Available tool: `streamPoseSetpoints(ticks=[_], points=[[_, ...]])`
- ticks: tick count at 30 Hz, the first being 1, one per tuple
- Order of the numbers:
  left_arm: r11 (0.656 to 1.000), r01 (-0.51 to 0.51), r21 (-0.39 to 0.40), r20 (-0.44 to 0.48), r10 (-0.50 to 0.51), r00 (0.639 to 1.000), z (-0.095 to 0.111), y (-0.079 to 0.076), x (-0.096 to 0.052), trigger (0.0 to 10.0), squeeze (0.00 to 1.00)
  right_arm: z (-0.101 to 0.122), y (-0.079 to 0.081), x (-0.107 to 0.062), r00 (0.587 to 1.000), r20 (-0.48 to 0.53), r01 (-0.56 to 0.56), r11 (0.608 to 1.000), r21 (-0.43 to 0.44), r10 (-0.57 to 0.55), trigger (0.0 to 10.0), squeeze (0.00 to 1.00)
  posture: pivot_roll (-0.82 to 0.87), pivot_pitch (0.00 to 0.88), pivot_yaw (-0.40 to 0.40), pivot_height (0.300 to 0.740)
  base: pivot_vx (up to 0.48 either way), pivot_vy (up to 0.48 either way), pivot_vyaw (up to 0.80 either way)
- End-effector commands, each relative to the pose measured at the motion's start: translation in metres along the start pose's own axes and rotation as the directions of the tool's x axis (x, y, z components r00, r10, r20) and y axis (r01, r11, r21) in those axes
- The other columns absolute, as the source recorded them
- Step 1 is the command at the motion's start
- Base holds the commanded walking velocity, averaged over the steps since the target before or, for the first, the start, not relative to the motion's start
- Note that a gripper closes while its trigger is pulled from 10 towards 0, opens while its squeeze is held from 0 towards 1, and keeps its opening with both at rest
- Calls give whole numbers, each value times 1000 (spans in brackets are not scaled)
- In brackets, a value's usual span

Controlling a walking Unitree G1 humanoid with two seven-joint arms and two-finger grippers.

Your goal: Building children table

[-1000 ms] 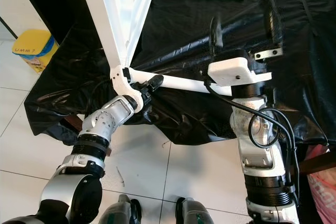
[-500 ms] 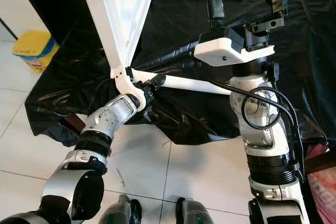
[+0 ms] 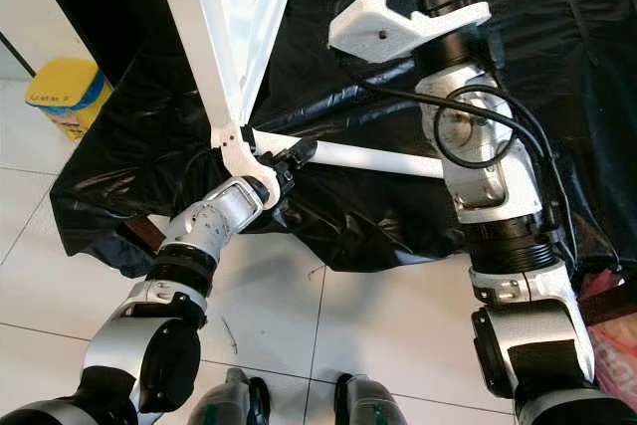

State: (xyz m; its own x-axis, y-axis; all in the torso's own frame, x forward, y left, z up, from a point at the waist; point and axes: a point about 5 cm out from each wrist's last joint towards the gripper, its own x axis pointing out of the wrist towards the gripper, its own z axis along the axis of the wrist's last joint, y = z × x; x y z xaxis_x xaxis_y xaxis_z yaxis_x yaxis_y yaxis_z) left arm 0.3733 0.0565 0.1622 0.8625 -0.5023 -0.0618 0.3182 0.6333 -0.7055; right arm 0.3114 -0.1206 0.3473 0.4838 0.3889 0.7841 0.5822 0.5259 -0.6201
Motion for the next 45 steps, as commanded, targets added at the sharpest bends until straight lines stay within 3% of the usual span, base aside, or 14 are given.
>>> streamPoseSetpoints(ticks=[1, 18, 19, 23, 24, 30, 42, 45], points=[[1000, 23, 6, -6, -23, 1000, -2, -2, 2, 10000, 0, 3, -2, 9, 1000, 26, 6, 1000, -26, -6, 10000, 0, 2, 140, 25, 740, 0, 0, 0], [1000, 20, -14, -17, -20, 1000, -6, -5, 7, 10000, 0, -12, 1, 54, 995, -85, -58, 991, -120, 47, 10000, 0, -22, 152, 34, 740, 0, 0, 0], [1000, 18, -20, -19, -18, 1000, -7, -5, 7, 10000, 0, -13, 1, 55, 995, -90, -62, 990, -124, 51, 2078, 0, -21, 153, 35, 740, 0, 0, 0], [1000, 15, -23, -21, -15, 1000, -8, -6, 8, 10000, 0, -14, 1, 56, 993, -100, -66, 991, -120, 54, 2078, 0, -20, 155, 35, 740, 0, 0, 0], [999, 3, -36, -25, -4, 1000, -9, -7, 11, 10000, 0, -14, 1, 57, 992, -109, -68, 991, -118, 56, 0, 0, -21, 161, 36, 740, 0, 0, 0], [990, -76, -117, -3, 76, 997, -3, -16, 23, 10000, 0, -17, -18, 60, 982, -187, 9, 998, -57, -19, 0, 0, -36, 179, 47, 740, 0, 0, 0], [978, -138, -155, 48, 147, 988, 7, -34, 34, 10000, 0, -21, -44, 59, 954, -283, 102, 995, 10, -95, 0, 0, -61, 192, 69, 740, 0, 0, 0], [968, -185, -172, 55, 197, 979, 5, -42, 37, 10000, 0, -23, -58, 60, 938, -321, 152, 988, 32, -133, 0, 0, -72, 192, 76, 740, 0, 0, 0]])
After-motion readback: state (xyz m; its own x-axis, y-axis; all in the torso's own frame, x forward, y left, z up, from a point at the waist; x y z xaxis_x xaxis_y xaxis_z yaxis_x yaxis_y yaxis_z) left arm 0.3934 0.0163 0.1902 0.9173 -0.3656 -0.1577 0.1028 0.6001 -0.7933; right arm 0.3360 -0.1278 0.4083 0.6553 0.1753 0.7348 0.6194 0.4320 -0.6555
